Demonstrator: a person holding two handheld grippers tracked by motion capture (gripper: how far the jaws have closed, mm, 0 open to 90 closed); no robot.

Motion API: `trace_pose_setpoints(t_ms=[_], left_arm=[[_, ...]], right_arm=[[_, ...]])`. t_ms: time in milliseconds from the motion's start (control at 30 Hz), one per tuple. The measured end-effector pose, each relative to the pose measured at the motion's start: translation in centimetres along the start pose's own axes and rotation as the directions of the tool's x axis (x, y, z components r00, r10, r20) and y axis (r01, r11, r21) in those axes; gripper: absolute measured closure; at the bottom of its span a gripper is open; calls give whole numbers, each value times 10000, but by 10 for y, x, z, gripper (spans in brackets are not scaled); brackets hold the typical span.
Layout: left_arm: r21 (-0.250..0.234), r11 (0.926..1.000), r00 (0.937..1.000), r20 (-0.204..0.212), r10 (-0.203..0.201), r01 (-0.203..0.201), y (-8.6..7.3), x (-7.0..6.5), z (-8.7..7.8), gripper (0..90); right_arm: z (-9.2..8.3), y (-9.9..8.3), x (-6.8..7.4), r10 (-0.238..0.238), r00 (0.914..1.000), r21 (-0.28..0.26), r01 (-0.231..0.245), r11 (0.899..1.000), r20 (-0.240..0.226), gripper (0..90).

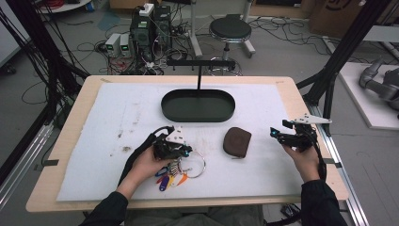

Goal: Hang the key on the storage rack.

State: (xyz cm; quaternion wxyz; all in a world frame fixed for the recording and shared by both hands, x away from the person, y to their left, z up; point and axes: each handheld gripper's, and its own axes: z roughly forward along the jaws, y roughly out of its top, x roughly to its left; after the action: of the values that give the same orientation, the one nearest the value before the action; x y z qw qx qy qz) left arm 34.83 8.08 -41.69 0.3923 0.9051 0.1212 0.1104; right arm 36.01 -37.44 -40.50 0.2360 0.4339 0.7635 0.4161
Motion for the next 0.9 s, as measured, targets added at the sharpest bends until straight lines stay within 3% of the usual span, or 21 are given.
trace_pose_setpoints(t_ms=[67,167,267,400,567,900], left_arm=[[-512,9986,9997,-234,-104,92,1,2,-9,862],[-1368,9905,9979,-599,-248,164,2,2,-21,862],[-1759,9844,9960,-883,-128,-30,4,-1,-30,862],[-1902,9815,9964,-849,67,-228,4,-5,-32,862],[-2119,9770,9989,-450,157,-249,3,-7,-34,861],[-2014,9793,9998,9,192,-186,2,-7,-31,857]], right_arm=[[0,0,0,-10,10000,-16,10,10000,-4,328],[0,0,0,-22,10000,-23,22,10000,6,328],[0,0,0,-21,10000,-32,21,10000,16,328],[1,1,1,-58,10000,-40,58,10000,-5,328],[2,1,1,-62,10000,-29,62,10000,-19,328],[2,1,2,-47,10000,-21,47,10000,-48,328]])
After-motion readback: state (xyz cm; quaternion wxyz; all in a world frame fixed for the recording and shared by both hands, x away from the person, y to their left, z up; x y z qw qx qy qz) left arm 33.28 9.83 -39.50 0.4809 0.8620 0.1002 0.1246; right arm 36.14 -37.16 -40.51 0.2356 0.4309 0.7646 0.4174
